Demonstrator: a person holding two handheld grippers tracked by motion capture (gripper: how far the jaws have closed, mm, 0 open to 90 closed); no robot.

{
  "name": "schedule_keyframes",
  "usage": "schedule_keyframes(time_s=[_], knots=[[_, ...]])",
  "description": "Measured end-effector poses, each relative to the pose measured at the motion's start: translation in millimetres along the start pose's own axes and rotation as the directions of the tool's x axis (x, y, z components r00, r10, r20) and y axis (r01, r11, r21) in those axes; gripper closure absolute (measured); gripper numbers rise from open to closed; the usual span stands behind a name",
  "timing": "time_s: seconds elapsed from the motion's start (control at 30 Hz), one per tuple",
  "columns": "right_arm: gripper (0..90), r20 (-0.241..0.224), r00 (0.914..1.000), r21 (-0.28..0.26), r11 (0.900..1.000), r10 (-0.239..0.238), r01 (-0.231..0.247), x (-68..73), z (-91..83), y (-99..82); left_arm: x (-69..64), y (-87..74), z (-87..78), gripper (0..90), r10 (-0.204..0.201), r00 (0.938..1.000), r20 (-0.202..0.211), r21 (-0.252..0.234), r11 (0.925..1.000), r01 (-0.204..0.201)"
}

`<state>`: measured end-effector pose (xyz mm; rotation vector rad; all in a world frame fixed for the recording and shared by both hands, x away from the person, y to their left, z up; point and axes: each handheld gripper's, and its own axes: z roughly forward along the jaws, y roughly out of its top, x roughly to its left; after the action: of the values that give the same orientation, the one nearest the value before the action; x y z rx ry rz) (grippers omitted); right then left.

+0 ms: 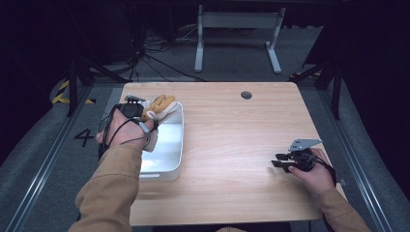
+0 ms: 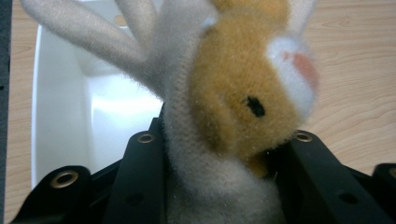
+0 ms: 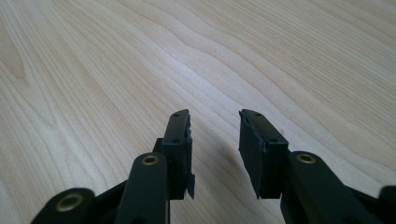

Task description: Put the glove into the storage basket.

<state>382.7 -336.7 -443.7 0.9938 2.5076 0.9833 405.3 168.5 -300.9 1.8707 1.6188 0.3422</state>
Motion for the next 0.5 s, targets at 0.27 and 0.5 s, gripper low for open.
schedule_keyframes(time_s=[0.27,0.5], knots=[[63.8,0.011,0.9999,-0.006,1.0000,0.000,0.000,1.4,-5.3,-1.8,2.5,3.1,10.2,64.8,-0.041,0.9987,-0.031,0.021,0.9989,0.041],[63.1,0.010,0.9999,-0.002,1.0000,0.005,-0.005,0.6,-4.7,-3.0,9.4,-2.8,22.4,64.6,-0.066,0.9971,-0.037,0.034,0.9972,0.067]])
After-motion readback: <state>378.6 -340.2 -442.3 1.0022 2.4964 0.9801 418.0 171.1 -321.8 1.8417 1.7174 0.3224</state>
